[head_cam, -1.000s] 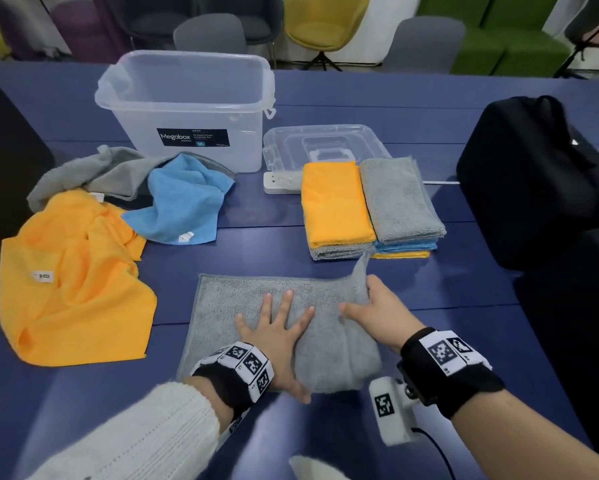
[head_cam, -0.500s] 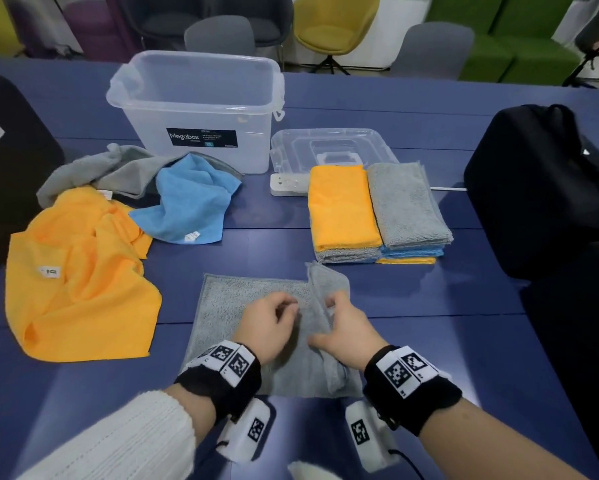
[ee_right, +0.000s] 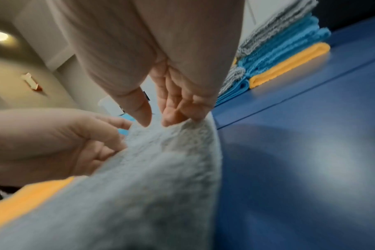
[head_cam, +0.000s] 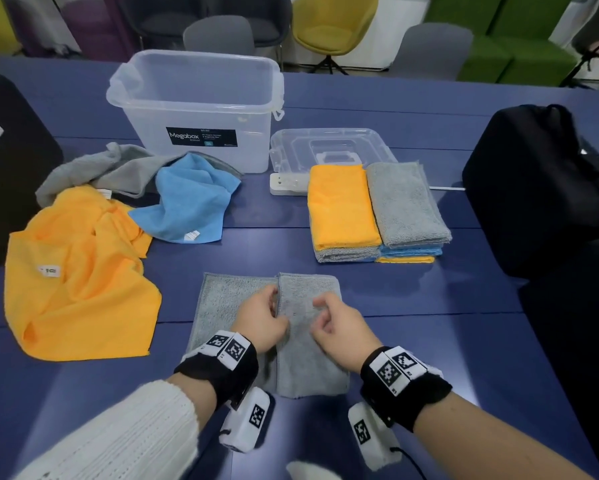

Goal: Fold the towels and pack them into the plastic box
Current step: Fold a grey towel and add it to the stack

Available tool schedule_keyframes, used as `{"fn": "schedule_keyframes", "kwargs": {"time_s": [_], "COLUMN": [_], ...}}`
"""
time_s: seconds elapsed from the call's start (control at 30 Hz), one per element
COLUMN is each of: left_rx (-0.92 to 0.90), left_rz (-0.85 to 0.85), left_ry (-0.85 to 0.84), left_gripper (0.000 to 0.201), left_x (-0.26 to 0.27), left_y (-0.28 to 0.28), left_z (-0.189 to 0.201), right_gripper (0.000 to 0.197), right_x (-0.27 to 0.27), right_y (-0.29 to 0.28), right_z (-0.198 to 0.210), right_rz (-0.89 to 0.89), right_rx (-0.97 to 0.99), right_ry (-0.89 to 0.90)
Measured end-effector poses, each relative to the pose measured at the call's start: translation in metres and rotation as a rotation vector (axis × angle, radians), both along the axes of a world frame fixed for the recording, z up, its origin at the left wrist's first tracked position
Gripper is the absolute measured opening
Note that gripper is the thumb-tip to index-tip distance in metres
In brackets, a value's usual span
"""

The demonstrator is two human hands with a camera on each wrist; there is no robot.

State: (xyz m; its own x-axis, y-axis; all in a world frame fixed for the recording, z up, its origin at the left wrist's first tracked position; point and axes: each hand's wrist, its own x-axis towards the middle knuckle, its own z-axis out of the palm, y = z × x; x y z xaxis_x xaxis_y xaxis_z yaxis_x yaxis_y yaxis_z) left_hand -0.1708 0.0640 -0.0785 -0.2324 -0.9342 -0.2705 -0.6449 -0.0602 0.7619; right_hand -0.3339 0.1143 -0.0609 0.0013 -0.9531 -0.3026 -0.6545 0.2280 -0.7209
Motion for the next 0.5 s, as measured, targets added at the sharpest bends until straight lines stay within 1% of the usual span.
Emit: {"fn": "schedule_keyframes", "kwargs": {"time_s": [0.03,0.07,0.1,0.13,0.17,0.2,0.27,0.3,0.33,0.4,0.47,0.5], "left_rx": [0.010,0.012,-0.001,-0.021,-0.050,-0.088,-0.154,-0.172,-0.172,-0.165,-0.142,-0.120], "left_rz": [-0.016,-0.037,-0.074,-0.120,-0.161,-0.194,-0.193,-0.174,-0.166,-0.185,-0.228,-0.259], "left_ry": [0.000,0.000,-0.004,-0.020,-0.053,-0.097,-0.147,-0.160,-0.181,-0.199,-0.194,-0.199], "left_gripper": [0.057,0.076,0.087,0.091,0.087,0.076,0.049,0.042,0.041,0.045,0.054,0.062], "left_x": [0.001,0.002,0.002,0.002,0.002,0.000,-0.002,-0.003,-0.003,-0.004,-0.003,-0.002], "left_y": [0.001,0.002,0.004,0.006,0.007,0.007,0.005,0.005,0.005,0.005,0.003,0.002], "left_z": [0.002,0.004,0.005,0.005,0.003,0.002,-0.004,-0.006,-0.006,-0.003,0.003,0.005], "right_gripper": [0.035,0.038,0.046,0.056,0.064,0.071,0.077,0.078,0.079,0.083,0.089,0.094], "right_x": [-0.006,-0.011,-0.016,-0.020,-0.024,-0.027,-0.030,-0.032,-0.033,-0.034,-0.036,-0.037], "right_y": [0.000,0.000,0.001,0.003,0.004,0.006,0.008,0.008,0.008,0.005,0.004,0.003], "right_z": [0.000,-0.002,-0.004,-0.007,-0.009,-0.011,-0.012,-0.013,-0.013,-0.011,-0.011,-0.011], "right_rz": [0.037,0.100,0.175,0.242,0.288,0.311,0.312,0.304,0.297,0.297,0.326,0.346], "right_rx": [-0.058,-0.109,-0.139,-0.141,-0.133,-0.128,-0.143,-0.150,-0.157,-0.161,-0.155,-0.145], "right_ry": [0.087,0.181,0.273,0.346,0.386,0.400,0.403,0.404,0.406,0.414,0.430,0.436]}}
